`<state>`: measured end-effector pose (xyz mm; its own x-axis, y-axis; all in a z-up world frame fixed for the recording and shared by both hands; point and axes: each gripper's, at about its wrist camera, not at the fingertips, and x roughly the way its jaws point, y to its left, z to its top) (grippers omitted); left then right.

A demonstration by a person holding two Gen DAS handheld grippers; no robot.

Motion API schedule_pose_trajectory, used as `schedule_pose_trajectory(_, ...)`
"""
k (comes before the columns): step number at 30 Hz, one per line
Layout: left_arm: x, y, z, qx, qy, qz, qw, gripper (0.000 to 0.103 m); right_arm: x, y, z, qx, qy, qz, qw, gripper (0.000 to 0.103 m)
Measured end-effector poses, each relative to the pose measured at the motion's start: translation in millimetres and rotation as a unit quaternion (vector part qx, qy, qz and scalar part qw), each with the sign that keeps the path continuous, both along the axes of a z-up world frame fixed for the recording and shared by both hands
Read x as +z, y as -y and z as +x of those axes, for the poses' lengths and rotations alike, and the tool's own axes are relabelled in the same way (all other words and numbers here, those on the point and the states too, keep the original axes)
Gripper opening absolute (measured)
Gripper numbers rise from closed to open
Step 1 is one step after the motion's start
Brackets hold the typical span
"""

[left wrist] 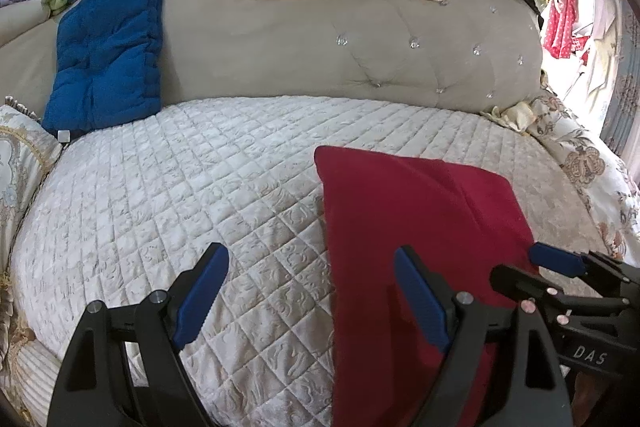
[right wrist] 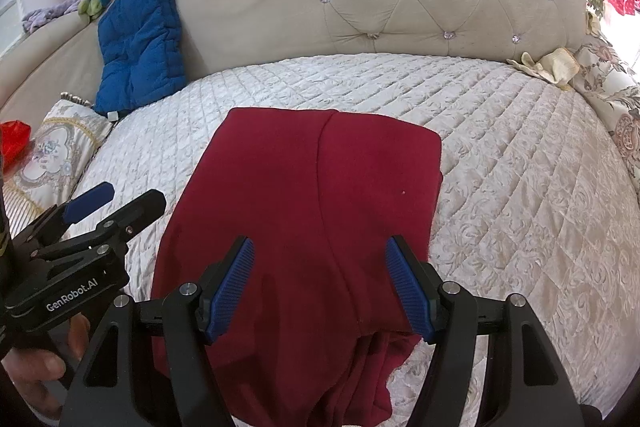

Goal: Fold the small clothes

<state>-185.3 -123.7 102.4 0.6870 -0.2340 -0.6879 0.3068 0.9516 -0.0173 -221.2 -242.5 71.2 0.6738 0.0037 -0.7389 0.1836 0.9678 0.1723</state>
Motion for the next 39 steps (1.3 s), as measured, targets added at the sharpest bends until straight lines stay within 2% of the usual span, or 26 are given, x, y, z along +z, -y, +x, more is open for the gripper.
schedule_pose_trajectory(6,-3.0,-19.0,26.5,0.024,-0.022,-0.012,0.9994,0.088,17.5,18.4,-3.7,-0.011,0.033,-0.010,0.999,0.049)
schedule_pose_trajectory(10,-15.6,-44.2,64.9,0.050,-0.027,-0.001,0.9984,0.092,25.6,69.5,0.3,-0.054,0.042,-0.038,0.997,0.049)
schedule_pose_trajectory(14,-43.3,-67.6,113.2,0.076,-0.047,0.027,0.9956,0.092,2.4,133.7,15.1,-0.110,0.015,-0.067,0.992,0.049)
schedule_pose_trajectory(17,-59.1,-80.3,136.9,0.092,-0.058,0.024,0.9938,0.092,-17.1,170.5,24.9,-0.140,-0.008,-0.099,0.985,0.049)
schedule_pose_trajectory(22,-84.8,-90.3,171.8,0.109,-0.073,0.036,0.9907,0.092,-42.0,214.0,36.7,-0.172,-0.026,-0.106,0.979,0.049)
schedule_pose_trajectory(24,-95.7,-90.3,181.2,0.108,-0.084,0.047,0.9894,0.092,-49.3,224.4,40.2,-0.181,-0.037,-0.089,0.979,0.049)
schedule_pose_trajectory(26,-101.1,-92.0,182.9,0.110,-0.087,0.041,0.9893,0.096,-57.3,232.9,42.2,-0.186,-0.048,-0.070,0.979,0.049)
schedule_pose_trajectory(29,-104.7,-95.2,185.1,0.121,-0.094,0.037,0.9876,0.103,-60.3,226.3,48.3,-0.175,-0.063,-0.091,0.978,0.060)
schedule_pose_trajectory(31,-104.8,-94.4,185.0,0.121,-0.092,0.036,0.9877,0.103,-63.0,219.8,52.2,-0.170,-0.074,-0.112,0.976,0.069)
schedule_pose_trajectory(33,-105.4,-92.1,184.3,0.122,-0.089,0.042,0.9877,0.103,-64.4,220.0,53.3,-0.173,-0.077,-0.122,0.974,0.073)
schedule_pose_trajectory(39,-105.9,-94.1,184.4,0.121,-0.095,0.029,0.9878,0.103,-64.5,223.2,50.7,-0.174,-0.078,-0.109,0.976,0.077)
